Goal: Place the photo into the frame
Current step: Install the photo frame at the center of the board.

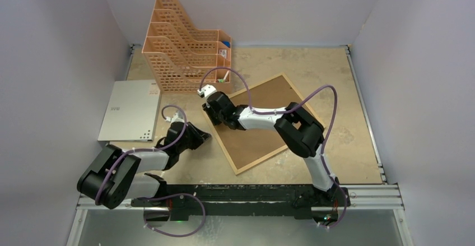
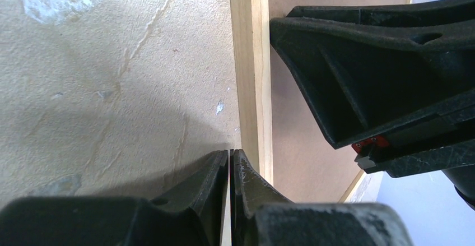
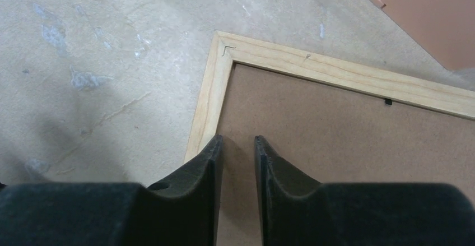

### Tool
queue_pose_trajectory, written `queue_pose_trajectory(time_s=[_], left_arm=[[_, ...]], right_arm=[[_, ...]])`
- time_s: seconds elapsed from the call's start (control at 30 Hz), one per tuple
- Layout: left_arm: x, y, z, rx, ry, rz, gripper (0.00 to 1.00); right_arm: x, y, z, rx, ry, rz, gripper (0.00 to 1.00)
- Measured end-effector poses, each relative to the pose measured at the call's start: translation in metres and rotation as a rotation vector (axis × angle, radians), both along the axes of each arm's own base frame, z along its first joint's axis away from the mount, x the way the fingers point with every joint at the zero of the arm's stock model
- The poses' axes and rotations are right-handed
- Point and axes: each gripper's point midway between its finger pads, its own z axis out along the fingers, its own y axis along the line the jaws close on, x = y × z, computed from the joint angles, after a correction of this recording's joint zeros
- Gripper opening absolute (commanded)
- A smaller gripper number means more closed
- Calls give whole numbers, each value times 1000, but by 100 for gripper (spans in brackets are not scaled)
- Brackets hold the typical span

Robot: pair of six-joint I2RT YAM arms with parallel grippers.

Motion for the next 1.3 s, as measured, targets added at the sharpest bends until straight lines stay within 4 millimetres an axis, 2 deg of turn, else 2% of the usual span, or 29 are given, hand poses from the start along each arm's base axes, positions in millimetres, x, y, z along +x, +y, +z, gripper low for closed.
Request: queue_pose_trajectory(time_s=[0.2,0.27,0.43,0.6,0.7,0.83,0.87,0.93,1.07,1.3], left_arm=[[-2,2,7,5,-14,-6,25],[-5,2,10,13,-18,-18,29],[-11,2,14,31,-28,-58,39],[-11,-3,17,32,-31,-93,47],[-8,-10,19,19,-28,-121,53],[1,-24,23,-4,-39,-178,61],[4,-27,24,-11,-42,-188,61],[9,-31,24,-14,-41,-197,61],[21,-35,21,2,-18,-191,52],[32,-35,6,48,18,-176,38]], right_arm=[[-8,-20,5,-9,48,-64,41],[-13,-33,8,-20,83,-92,43],[-37,-80,18,-17,174,-171,48],[-53,-99,34,11,194,-201,51],[-64,-106,29,-4,220,-194,52],[-85,-123,7,-64,286,-181,52],[-91,-128,1,-81,303,-176,52],[-95,-128,4,-68,311,-163,54],[-110,-135,2,-80,348,-142,57],[-122,-127,2,-89,348,-79,66]])
